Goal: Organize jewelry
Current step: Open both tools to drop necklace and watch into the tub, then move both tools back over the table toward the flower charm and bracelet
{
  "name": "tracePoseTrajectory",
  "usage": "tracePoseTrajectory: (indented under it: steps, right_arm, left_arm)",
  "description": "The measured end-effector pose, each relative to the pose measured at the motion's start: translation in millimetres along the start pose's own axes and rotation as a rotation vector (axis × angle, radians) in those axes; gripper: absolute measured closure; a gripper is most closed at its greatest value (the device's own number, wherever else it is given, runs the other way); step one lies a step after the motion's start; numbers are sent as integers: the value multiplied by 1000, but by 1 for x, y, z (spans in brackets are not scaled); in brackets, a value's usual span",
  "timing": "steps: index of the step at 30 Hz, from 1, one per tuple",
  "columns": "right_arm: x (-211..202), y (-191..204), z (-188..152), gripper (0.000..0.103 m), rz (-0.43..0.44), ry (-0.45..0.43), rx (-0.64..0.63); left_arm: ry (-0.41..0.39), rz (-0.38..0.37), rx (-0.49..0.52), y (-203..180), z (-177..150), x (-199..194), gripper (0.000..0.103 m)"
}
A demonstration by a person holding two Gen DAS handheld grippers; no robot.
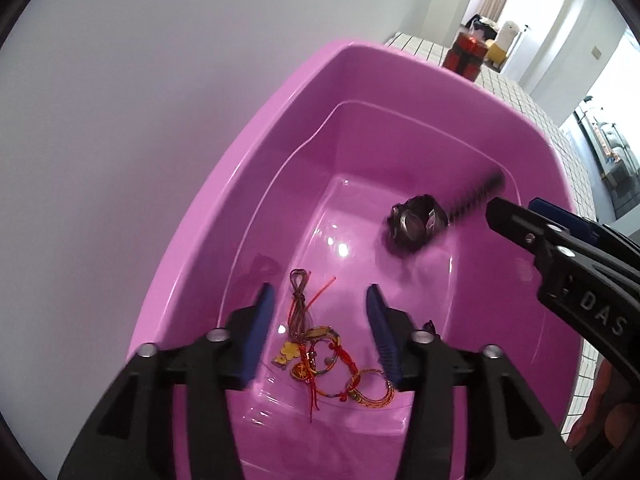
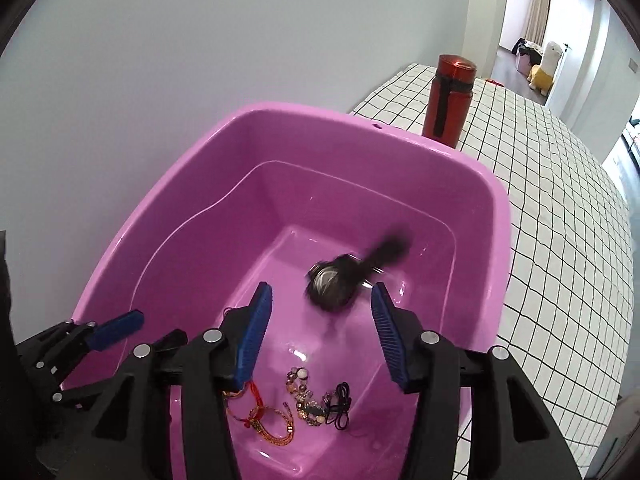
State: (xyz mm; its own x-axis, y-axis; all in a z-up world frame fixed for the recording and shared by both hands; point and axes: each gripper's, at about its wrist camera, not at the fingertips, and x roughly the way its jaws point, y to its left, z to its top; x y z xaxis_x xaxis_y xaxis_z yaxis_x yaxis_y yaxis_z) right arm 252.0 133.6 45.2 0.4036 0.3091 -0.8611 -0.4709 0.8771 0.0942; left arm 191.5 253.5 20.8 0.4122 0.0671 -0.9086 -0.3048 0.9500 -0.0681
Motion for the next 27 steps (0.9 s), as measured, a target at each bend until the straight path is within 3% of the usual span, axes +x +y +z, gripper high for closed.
tracePoseTrajectory:
  steps: [2,6,27]
  right_arm:
    - [-4,-3,-3,53,-1,-6,13]
    - [-16,-8,-12,51,-1,-29,39]
    - [-93,-19,-72,41,-4,-167,149]
  left_arm:
    - [-29,19,2,1,-3,-7,24]
    - [-53,11,-15,5,-5,-17,19]
    - [-113,-19,53,-4,-38,-55,14]
